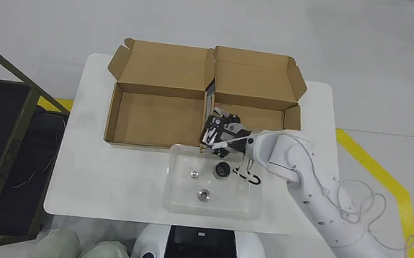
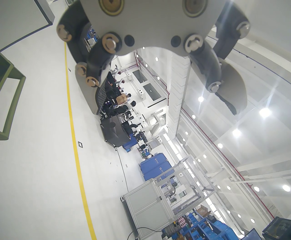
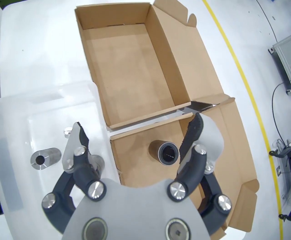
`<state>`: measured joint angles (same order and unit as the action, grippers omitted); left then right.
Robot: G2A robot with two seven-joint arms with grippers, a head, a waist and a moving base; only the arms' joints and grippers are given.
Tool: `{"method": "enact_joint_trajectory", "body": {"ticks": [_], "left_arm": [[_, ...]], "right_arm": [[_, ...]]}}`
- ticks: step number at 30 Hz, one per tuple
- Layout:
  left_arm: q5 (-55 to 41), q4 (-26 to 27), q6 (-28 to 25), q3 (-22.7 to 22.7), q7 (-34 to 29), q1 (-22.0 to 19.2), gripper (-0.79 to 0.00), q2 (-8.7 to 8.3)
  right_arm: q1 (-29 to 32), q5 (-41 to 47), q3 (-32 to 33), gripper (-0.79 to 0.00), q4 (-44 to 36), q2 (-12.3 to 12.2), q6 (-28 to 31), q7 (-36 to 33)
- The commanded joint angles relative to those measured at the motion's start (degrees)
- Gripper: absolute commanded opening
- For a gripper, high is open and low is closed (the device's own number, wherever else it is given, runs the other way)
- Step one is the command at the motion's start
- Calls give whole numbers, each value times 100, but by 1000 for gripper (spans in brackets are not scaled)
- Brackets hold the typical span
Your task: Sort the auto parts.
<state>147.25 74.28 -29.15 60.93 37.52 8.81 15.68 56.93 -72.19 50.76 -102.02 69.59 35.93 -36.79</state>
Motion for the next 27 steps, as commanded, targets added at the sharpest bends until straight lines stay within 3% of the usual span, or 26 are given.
{"method": "enact_joint_trajectory", "body": {"ticks": [1, 27], "left_arm": [[0, 0, 0, 0, 0, 0, 0, 0], [0, 0, 0, 0, 0, 0, 0, 0]], "right_arm": [[74, -81, -13, 0, -88, -17, 91, 8], [1221, -1146, 68, 0, -576, -321, 1010, 343]]}}
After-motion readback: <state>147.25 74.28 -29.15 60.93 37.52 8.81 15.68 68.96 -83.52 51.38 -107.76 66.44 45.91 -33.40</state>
